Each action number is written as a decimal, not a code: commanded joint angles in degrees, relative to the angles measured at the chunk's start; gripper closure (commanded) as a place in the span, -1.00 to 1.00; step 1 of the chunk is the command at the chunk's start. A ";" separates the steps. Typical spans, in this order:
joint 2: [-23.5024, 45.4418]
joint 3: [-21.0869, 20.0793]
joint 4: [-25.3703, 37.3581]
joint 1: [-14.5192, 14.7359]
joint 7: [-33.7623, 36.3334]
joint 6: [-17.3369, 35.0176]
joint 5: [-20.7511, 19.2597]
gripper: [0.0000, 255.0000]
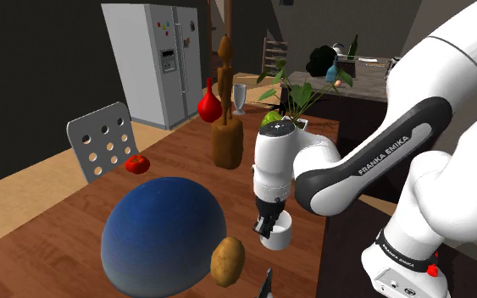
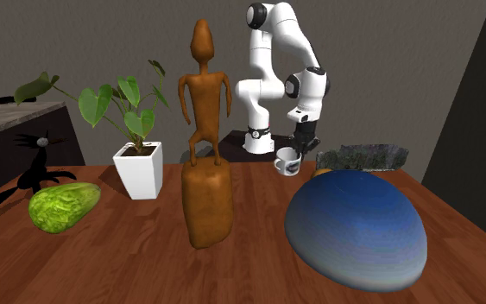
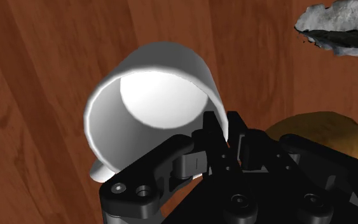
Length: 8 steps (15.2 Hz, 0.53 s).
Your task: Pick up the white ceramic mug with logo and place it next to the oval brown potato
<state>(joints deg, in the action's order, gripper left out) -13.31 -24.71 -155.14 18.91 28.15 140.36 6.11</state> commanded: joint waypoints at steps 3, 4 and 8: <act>3.36 -0.56 -0.79 -0.79 1.15 4.04 -1.63 1.00; 4.28 -0.72 -0.93 -1.00 1.56 5.05 -2.16 1.00; 8.16 -1.24 -1.35 -1.91 3.62 9.07 -4.89 1.00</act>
<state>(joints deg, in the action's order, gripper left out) -6.55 -25.94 -156.25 17.42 31.06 148.25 2.21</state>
